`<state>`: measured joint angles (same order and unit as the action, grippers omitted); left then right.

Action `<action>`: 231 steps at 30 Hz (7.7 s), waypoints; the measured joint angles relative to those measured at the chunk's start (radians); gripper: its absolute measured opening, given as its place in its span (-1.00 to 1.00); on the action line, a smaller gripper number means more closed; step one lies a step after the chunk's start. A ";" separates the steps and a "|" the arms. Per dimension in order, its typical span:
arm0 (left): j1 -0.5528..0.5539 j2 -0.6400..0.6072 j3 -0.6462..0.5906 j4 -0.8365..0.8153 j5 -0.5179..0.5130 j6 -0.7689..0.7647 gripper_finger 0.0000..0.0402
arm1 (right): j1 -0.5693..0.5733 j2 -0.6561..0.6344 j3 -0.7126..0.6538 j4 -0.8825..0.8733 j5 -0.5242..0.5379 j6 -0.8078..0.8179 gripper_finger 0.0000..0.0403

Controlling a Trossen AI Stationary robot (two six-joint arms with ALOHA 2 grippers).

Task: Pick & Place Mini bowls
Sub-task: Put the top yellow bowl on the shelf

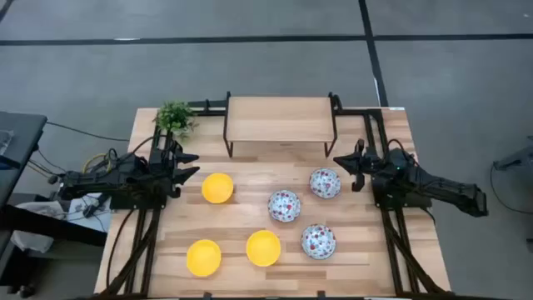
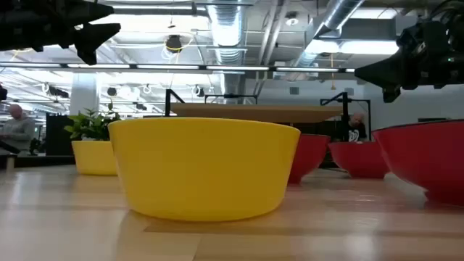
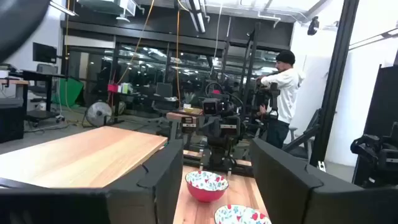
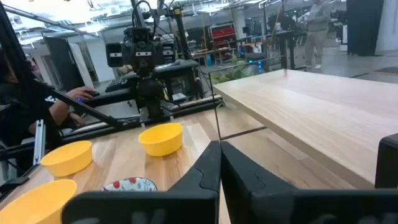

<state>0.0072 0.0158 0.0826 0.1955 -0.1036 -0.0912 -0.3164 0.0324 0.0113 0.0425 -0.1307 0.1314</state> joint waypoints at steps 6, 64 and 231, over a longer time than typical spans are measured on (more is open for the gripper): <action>0.000 0.000 0.000 0.007 0.000 -0.036 -0.07 | 0.000 0.000 0.000 0.000 0.000 0.000 -1.00; 0.073 0.763 0.556 -0.977 0.099 -0.393 -0.07 | 0.000 0.000 0.000 -0.005 0.001 -0.008 -1.00; -0.079 0.974 0.686 -0.477 -0.330 -0.565 -0.99 | 0.108 0.074 0.147 0.441 0.061 0.306 -1.00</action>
<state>-0.0716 0.9896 0.7681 -0.2816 -0.4334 -0.6564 -0.2080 0.1063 0.1586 0.4833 -0.0696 0.4371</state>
